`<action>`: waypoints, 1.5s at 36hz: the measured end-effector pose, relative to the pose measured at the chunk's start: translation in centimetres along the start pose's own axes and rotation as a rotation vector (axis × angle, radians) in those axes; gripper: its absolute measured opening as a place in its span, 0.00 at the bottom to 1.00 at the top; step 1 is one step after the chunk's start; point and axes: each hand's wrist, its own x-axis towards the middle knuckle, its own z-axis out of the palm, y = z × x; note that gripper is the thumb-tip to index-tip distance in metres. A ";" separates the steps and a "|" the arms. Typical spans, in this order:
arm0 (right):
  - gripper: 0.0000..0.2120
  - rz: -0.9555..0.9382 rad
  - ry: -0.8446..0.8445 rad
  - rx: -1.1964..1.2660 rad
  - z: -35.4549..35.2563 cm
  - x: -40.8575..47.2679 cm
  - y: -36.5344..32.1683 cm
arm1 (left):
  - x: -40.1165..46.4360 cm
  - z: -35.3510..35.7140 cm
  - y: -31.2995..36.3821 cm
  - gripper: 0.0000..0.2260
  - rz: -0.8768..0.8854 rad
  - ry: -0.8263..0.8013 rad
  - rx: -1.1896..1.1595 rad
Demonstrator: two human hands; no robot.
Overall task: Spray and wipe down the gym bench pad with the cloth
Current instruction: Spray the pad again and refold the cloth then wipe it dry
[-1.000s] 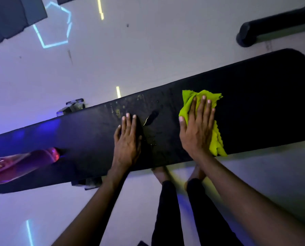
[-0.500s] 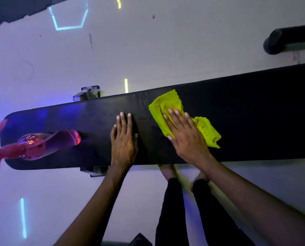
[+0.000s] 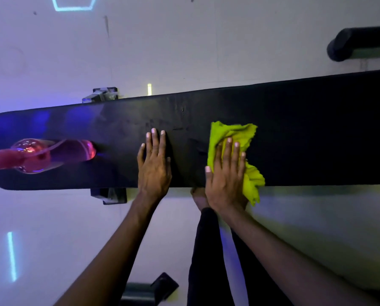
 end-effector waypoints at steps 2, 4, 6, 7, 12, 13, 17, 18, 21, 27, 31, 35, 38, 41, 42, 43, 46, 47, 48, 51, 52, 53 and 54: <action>0.35 -0.060 -0.005 -0.023 0.0 0.7 -0.4 | -0.4 -0.1 -0.8 0.30 0.003 0.010 0.000; 0.36 -0.161 -0.013 -0.049 -0.4 1.6 0.9 | -0.6 -0.3 -1.3 0.31 0.010 0.010 -0.012; 0.36 -0.258 -0.012 -0.078 -0.8 2.8 2.5 | -0.8 -0.4 -1.6 0.31 0.012 0.018 -0.029; 0.36 -0.273 -0.008 -0.080 -1.1 3.6 2.8 | -0.8 -0.5 -1.7 0.31 0.008 0.023 -0.037; 0.32 -0.192 0.028 -0.016 -2.6 8.6 0.4 | -0.6 -1.2 -1.8 0.30 -0.051 0.054 -0.095; 0.31 -0.171 0.049 0.034 -3.0 9.6 -0.5 | -0.5 -1.4 -1.9 0.30 -0.066 0.062 -0.109; 0.32 -0.167 0.088 0.226 -3.7 12.1 -5.0 | -0.3 -1.9 -2.9 0.30 -0.124 0.086 -0.144; 0.33 -0.225 0.043 0.211 -3.5 12.3 -6.1 | -0.4 -2.0 -3.4 0.30 -0.140 0.092 -0.150; 0.38 -0.371 -0.034 0.022 -2.6 12.9 -5.4 | -0.5 -2.0 -3.6 0.30 -0.134 0.094 -0.141; 0.40 -0.476 0.012 -0.116 -2.2 15.0 -3.3 | -0.1 -1.4 -4.6 0.31 -0.148 0.092 -0.099; 0.36 -0.424 0.035 -0.117 -1.4 13.8 -7.1 | -0.4 -0.7 -4.9 0.31 -0.156 0.107 -0.034; 0.33 -0.566 -0.020 -0.096 -0.4 10.9 -8.6 | -1.4 -0.2 -5.5 0.30 -0.162 0.129 -0.035; 0.33 -0.742 -0.061 -0.116 0.6 7.6 -6.9 | -2.0 -0.2 -6.1 0.30 -0.153 0.118 -0.030; 0.34 -0.813 -0.085 -0.154 0.8 5.3 -3.4 | -2.5 -0.2 -6.4 0.31 -0.149 0.106 -0.008; 0.34 -0.815 -0.090 -0.174 0.8 4.9 -2.0 | -2.6 -0.1 -6.5 0.31 -0.147 0.102 -0.008; 0.34 -0.802 -0.093 -0.191 0.7 4.5 -0.7 | -2.7 -0.1 -6.6 0.32 -0.143 0.098 -0.009; 0.34 -0.646 -0.081 -0.201 0.0 3.3 2.7 | -2.7 -0.1 -6.7 0.32 -0.135 0.087 -0.016; 0.34 -0.556 -0.071 -0.197 -0.3 2.8 3.4 | -2.8 -0.1 -6.7 0.32 -0.137 0.081 -0.017; 0.34 -0.461 -0.060 -0.194 -0.6 2.2 3.7 | -2.8 -0.1 -6.7 0.32 -0.139 0.075 -0.016; 0.34 -0.226 -0.043 -0.173 -0.4 0.6 1.4 | -2.9 -0.1 -6.7 0.32 -0.147 0.070 -0.033; 0.34 -0.179 -0.044 -0.157 -0.1 0.1 0.0 | -3.0 -0.1 -6.7 0.31 -0.151 0.074 -0.050; 0.34 -0.148 -0.048 -0.139 0.3 -0.4 -1.4 | -3.2 -0.2 -6.7 0.31 -0.153 0.081 -0.072; 0.34 -0.133 -0.057 -0.127 0.7 -0.7 -2.7 | -3.3 -0.2 -6.8 0.30 -0.156 0.091 -0.095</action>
